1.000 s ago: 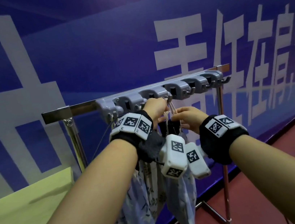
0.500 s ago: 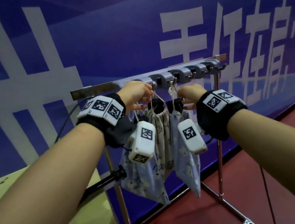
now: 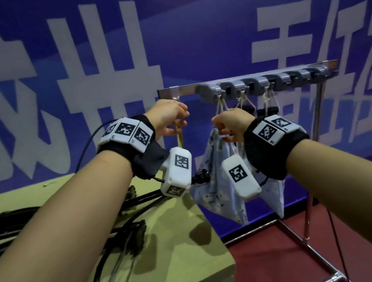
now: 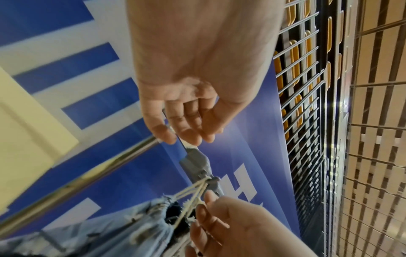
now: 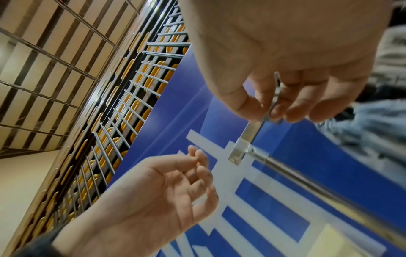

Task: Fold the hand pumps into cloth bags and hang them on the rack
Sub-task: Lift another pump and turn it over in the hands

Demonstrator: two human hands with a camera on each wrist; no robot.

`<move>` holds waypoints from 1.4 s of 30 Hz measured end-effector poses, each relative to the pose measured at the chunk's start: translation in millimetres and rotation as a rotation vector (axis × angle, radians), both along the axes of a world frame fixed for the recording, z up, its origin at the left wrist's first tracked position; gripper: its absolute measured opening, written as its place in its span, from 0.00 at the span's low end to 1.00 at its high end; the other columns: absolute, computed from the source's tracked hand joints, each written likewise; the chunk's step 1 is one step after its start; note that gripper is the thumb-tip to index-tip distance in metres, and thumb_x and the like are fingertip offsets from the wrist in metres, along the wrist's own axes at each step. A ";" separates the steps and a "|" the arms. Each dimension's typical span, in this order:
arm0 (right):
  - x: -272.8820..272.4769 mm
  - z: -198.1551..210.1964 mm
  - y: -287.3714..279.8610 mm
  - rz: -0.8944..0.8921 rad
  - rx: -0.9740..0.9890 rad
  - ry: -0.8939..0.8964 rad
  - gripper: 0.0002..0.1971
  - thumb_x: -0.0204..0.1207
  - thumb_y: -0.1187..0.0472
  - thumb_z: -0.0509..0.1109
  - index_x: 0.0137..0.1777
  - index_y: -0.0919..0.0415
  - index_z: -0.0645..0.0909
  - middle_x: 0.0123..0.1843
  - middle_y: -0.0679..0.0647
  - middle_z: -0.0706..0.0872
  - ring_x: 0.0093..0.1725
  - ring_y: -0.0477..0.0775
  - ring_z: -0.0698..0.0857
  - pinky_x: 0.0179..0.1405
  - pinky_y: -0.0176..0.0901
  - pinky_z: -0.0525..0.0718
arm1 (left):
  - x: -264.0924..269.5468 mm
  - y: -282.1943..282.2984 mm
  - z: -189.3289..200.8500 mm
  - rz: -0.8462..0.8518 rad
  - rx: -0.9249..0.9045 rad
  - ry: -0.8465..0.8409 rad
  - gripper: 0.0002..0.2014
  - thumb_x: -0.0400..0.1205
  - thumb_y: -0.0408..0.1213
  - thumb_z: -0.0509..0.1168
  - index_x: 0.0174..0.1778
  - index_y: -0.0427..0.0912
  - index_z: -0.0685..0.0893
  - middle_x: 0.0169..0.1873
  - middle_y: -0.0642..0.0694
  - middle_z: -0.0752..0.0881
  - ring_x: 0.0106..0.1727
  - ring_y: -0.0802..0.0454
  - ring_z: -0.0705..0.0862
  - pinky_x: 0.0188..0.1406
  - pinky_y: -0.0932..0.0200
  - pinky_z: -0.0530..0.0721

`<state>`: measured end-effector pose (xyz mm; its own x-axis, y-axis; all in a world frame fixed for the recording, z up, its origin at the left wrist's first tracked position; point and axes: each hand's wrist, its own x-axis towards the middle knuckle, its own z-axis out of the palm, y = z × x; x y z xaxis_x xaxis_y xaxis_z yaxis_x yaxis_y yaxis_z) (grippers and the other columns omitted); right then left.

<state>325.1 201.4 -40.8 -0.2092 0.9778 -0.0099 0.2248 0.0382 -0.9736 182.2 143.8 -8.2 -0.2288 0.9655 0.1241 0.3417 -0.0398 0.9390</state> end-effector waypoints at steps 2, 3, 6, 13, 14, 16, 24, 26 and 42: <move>-19.7 -4.9 -13.9 0.057 -0.022 -0.006 0.12 0.78 0.68 0.61 0.32 0.59 0.71 0.30 0.54 0.71 0.24 0.49 0.73 0.27 0.39 0.69 | -18.0 -14.0 -5.3 0.040 -0.003 -0.010 0.12 0.81 0.23 0.57 0.38 0.44 0.76 0.36 0.49 0.80 0.32 0.55 0.79 0.34 0.60 0.78; -30.3 -8.2 -19.7 0.083 -0.032 -0.015 0.11 0.79 0.67 0.61 0.34 0.60 0.72 0.32 0.54 0.72 0.27 0.50 0.72 0.27 0.40 0.70 | -28.0 -21.6 -8.0 0.059 -0.005 -0.015 0.12 0.81 0.24 0.57 0.38 0.44 0.76 0.36 0.49 0.80 0.32 0.54 0.79 0.34 0.59 0.78; -60.5 -19.3 -36.8 0.137 -0.059 -0.047 0.10 0.79 0.66 0.61 0.36 0.60 0.73 0.34 0.54 0.74 0.32 0.50 0.74 0.33 0.41 0.73 | -59.4 -44.2 -19.5 0.120 -0.013 -0.057 0.12 0.81 0.24 0.58 0.38 0.45 0.76 0.36 0.49 0.80 0.33 0.55 0.79 0.35 0.59 0.78; -115.2 -56.6 -65.4 0.262 -0.153 0.034 0.09 0.81 0.65 0.61 0.39 0.59 0.72 0.34 0.50 0.74 0.33 0.48 0.74 0.35 0.41 0.74 | -130.3 -92.1 -60.6 0.263 -0.014 -0.539 0.12 0.82 0.25 0.55 0.36 0.45 0.74 0.34 0.50 0.79 0.33 0.55 0.76 0.35 0.59 0.75; -122.6 -60.8 -68.0 0.272 -0.161 0.045 0.07 0.81 0.65 0.61 0.40 0.59 0.73 0.35 0.50 0.74 0.33 0.48 0.73 0.35 0.41 0.74 | -139.3 -97.7 -67.7 0.297 -0.003 -0.577 0.12 0.82 0.25 0.55 0.36 0.45 0.74 0.33 0.50 0.79 0.32 0.55 0.76 0.35 0.60 0.75; -136.3 -66.9 -72.7 0.291 -0.152 0.046 0.06 0.81 0.65 0.61 0.42 0.60 0.75 0.36 0.51 0.75 0.34 0.48 0.73 0.36 0.41 0.74 | -154.6 -107.5 -82.5 0.346 0.038 -0.639 0.12 0.82 0.26 0.55 0.36 0.45 0.74 0.33 0.51 0.78 0.32 0.55 0.76 0.36 0.60 0.74; -158.0 -84.0 -62.8 0.609 0.169 -0.439 0.04 0.79 0.59 0.66 0.45 0.56 0.83 0.41 0.48 0.85 0.42 0.46 0.81 0.44 0.34 0.76 | -187.2 -120.7 -122.0 0.254 0.482 -1.082 0.11 0.80 0.25 0.56 0.37 0.44 0.77 0.34 0.49 0.79 0.32 0.55 0.74 0.37 0.61 0.74; -157.4 -92.4 -57.2 0.606 0.242 -0.536 0.06 0.79 0.58 0.66 0.50 0.57 0.84 0.45 0.50 0.85 0.47 0.49 0.81 0.49 0.37 0.76 | -188.6 -118.3 -123.6 0.219 0.491 -1.082 0.11 0.80 0.26 0.56 0.37 0.45 0.77 0.34 0.49 0.80 0.31 0.55 0.74 0.37 0.61 0.74; -155.9 -103.3 -62.4 0.626 0.333 -0.462 0.10 0.70 0.69 0.74 0.41 0.55 0.78 0.38 0.54 0.85 0.36 0.53 0.82 0.42 0.42 0.82 | -160.0 -124.8 -124.2 -0.026 0.357 -0.868 0.05 0.73 0.29 0.58 0.39 0.43 0.76 0.30 0.50 0.77 0.25 0.56 0.72 0.25 0.65 0.75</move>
